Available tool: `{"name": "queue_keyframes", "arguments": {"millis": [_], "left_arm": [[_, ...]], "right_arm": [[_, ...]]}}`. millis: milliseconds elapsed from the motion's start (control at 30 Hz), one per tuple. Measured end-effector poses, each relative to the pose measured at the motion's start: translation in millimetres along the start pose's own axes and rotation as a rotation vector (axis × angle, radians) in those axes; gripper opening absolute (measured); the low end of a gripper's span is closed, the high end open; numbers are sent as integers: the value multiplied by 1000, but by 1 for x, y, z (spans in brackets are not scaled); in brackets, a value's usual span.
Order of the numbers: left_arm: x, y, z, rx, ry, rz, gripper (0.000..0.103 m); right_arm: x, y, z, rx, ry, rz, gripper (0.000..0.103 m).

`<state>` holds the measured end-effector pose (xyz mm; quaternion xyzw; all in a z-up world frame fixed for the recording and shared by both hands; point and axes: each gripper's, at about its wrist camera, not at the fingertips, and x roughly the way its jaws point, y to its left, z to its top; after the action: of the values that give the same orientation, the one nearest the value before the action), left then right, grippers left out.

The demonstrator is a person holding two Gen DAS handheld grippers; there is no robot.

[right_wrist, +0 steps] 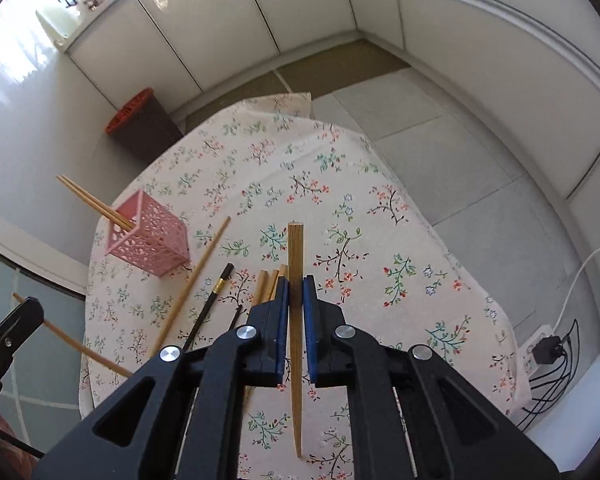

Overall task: Organize utensils
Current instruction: 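Lift both chopsticks upright and carry them over the pink holder, then drop the chopsticks into the pink holder by opening both tools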

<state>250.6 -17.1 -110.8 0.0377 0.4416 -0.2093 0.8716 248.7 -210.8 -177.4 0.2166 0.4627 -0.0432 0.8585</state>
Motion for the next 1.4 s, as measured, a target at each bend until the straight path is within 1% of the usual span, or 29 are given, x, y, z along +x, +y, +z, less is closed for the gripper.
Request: {"name": "queue_keyframes", "arguments": {"millis": [200, 333, 467, 633, 800, 933, 1033, 1167, 1233, 1400], "left_arm": [[-23, -11, -1, -5, -61, 14, 4], [-39, -17, 5, -10, -115, 31, 4], [-54, -16, 18, -25, -161, 58, 4], [-75, -3, 37, -80, -232, 87, 4], [-93, 8, 67, -101, -289, 141, 4], [-100, 15, 94, -112, -332, 180, 4], [-95, 23, 111, -124, -352, 217, 4], [-73, 37, 127, -146, -344, 237, 4], [-62, 45, 129, -155, -334, 243, 4], [-30, 64, 122, -182, -274, 229, 5]], "right_arm": [[-51, 10, 4, -69, -125, 46, 8], [-76, 20, 13, -76, -176, 91, 8], [-92, 27, 21, -67, -197, 133, 8], [-107, 39, 36, -73, -215, 177, 8], [-114, 54, 53, -83, -248, 213, 8], [-113, 68, 71, -86, -250, 252, 8], [-110, 83, 86, -106, -270, 269, 8], [-105, 102, 100, -143, -300, 281, 8], [-98, 112, 106, -159, -300, 287, 8], [-81, 129, 114, -175, -296, 305, 8]]}}
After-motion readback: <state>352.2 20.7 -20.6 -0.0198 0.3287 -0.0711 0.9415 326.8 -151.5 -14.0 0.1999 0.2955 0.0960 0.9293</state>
